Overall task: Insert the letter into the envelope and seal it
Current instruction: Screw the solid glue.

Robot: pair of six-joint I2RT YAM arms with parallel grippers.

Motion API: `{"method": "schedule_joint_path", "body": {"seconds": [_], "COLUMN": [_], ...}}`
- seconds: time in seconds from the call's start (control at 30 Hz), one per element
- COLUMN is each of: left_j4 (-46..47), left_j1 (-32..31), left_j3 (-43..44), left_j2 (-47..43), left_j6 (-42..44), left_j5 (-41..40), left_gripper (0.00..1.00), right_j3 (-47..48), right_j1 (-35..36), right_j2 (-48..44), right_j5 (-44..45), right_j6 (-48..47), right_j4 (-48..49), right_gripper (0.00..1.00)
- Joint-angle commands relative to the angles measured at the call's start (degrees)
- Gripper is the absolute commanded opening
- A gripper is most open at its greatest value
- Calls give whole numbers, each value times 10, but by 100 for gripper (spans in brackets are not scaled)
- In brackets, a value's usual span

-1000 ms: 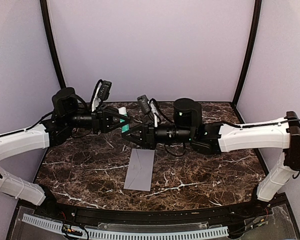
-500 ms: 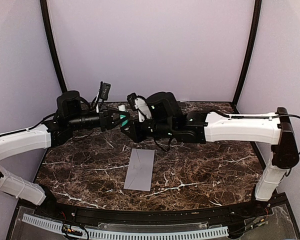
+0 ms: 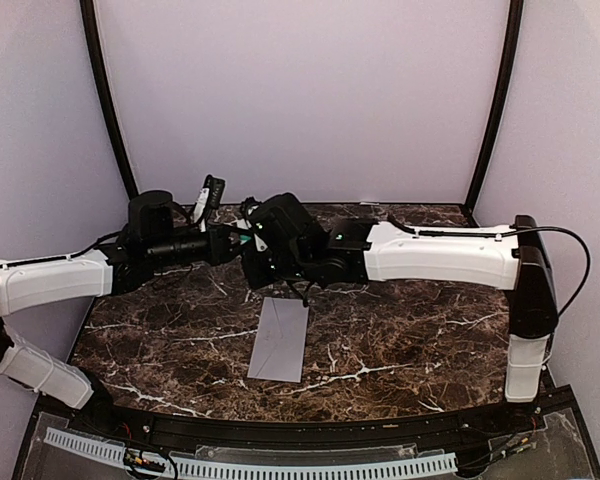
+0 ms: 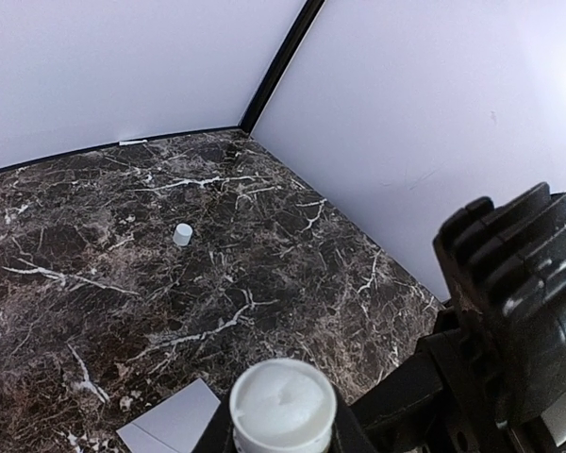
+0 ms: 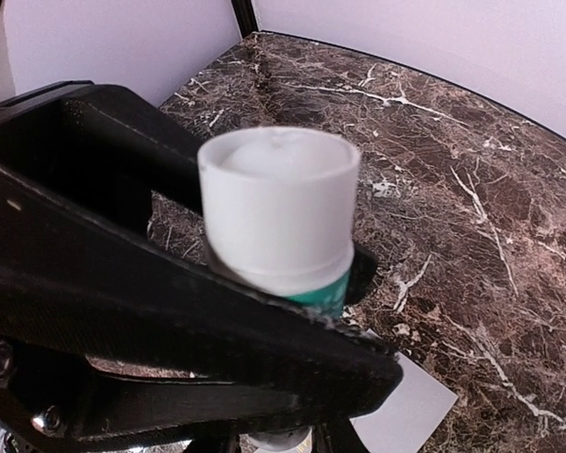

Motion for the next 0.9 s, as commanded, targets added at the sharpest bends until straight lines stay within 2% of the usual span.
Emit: {"method": "schedule_joint_path", "body": {"seconds": [0.0,0.17,0.23,0.33,0.43,0.53,0.63,0.73,0.87], "left_j4": [1,3,4,7,21,53,106,169,221], "left_j1": [-24,-23,-23,-22,-19,-17,-17,-17,-19], "left_j3": [-3,-8,-8,-11,-13,-21,-27,-30,-27], "left_j2": [-24,-60,-71,-82,-87,-92,-92,-85,-68], "left_j6": [-7,13,20,29,30,26,17,-7,-53], "left_j5": [52,33,34,33,51,91,173,258,323], "left_gripper": [0,0,0,0,0,0,0,0,0], "right_j3": [-44,-138,-167,-214,-282,-353,-414,-447,-455], "right_j1": [-7,-19,-24,-37,-56,-78,-100,-112,-111], "right_j2": [-54,-128,-156,-195,-236,-280,-309,-316,-299], "right_j5": [-27,-146,-182,-246,-297,-360,-423,-465,-525], "right_j6": [-29,-77,-88,-104,-96,-69,-30,6,38], "right_j4": [108,167,168,166,195,285,389,472,554], "right_gripper": [15,41,54,65,69,72,74,75,74]}}
